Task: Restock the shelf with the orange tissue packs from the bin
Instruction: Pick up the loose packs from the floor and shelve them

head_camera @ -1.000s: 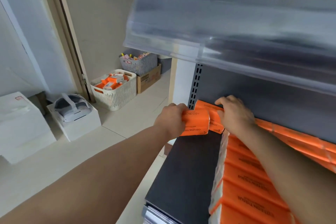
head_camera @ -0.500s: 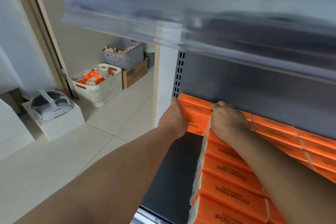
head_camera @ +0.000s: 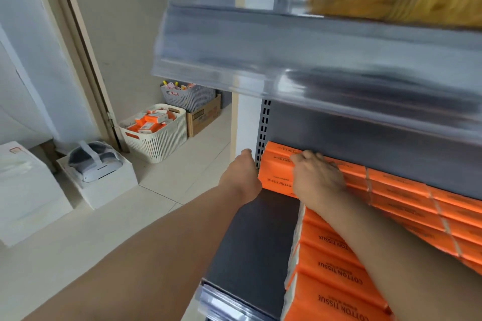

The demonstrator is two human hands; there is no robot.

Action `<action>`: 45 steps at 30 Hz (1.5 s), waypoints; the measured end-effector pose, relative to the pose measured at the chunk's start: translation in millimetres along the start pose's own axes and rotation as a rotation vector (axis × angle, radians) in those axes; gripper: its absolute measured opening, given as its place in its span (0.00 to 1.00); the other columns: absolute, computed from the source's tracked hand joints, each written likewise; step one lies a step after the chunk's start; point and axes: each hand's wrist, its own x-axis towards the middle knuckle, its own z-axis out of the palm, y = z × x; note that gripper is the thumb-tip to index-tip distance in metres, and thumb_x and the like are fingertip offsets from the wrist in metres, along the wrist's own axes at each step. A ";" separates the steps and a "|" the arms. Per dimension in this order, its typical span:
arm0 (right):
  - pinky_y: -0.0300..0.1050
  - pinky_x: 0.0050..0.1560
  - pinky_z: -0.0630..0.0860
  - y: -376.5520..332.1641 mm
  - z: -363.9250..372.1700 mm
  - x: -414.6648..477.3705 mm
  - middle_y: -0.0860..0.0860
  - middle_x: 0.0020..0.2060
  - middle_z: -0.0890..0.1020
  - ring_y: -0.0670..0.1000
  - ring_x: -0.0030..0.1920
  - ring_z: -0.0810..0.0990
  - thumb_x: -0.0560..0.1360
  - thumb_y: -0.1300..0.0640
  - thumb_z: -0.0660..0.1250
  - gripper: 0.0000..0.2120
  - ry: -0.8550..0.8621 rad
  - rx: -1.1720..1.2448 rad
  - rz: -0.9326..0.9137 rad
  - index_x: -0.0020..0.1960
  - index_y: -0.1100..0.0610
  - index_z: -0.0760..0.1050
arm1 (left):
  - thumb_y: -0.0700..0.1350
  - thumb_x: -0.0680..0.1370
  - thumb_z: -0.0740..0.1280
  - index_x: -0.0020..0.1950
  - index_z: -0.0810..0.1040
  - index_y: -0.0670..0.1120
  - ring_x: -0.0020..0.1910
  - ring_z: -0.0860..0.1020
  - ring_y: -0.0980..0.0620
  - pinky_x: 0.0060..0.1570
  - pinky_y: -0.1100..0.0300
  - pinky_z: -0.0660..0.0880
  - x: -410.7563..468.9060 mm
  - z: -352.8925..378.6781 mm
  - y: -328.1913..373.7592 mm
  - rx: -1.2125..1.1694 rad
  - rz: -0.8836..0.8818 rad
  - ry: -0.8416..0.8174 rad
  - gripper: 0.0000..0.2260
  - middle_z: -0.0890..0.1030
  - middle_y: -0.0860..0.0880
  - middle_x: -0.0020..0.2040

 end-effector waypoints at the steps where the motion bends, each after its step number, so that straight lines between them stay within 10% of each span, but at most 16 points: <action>1: 0.51 0.63 0.68 -4.3 -2.6 -2.4 0.50 0.64 0.71 0.53 0.65 0.68 0.75 0.64 0.59 0.23 -0.002 0.008 -0.011 0.69 0.52 0.66 | 0.35 0.76 0.63 0.70 0.62 0.42 0.64 0.73 0.43 0.57 0.53 0.73 -3.8 -5.3 -1.7 0.028 -0.005 -0.007 0.24 0.72 0.43 0.67; 17: 0.50 0.55 0.69 -141.3 -20.9 -122.1 0.53 0.59 0.73 0.55 0.60 0.71 0.79 0.57 0.56 0.13 0.055 0.179 -0.347 0.63 0.55 0.69 | 0.37 0.77 0.61 0.72 0.64 0.45 0.66 0.70 0.46 0.61 0.54 0.70 -156.9 -90.6 -104.7 0.279 -0.123 0.124 0.23 0.69 0.46 0.69; 30: 0.49 0.55 0.68 -284.4 89.4 -318.9 0.53 0.60 0.73 0.55 0.61 0.71 0.80 0.54 0.56 0.15 -0.332 0.121 -0.702 0.66 0.55 0.68 | 0.40 0.78 0.60 0.71 0.65 0.46 0.67 0.69 0.47 0.61 0.54 0.70 -389.1 -56.0 -315.5 0.315 -0.556 -0.080 0.21 0.71 0.47 0.68; 45: 0.47 0.57 0.68 -352.8 230.5 -325.0 0.53 0.60 0.70 0.54 0.62 0.69 0.77 0.61 0.58 0.17 -0.613 -0.007 -0.857 0.65 0.56 0.65 | 0.40 0.77 0.61 0.67 0.67 0.46 0.65 0.69 0.47 0.58 0.53 0.71 -413.5 36.9 -436.5 0.289 -0.799 -0.295 0.19 0.71 0.48 0.64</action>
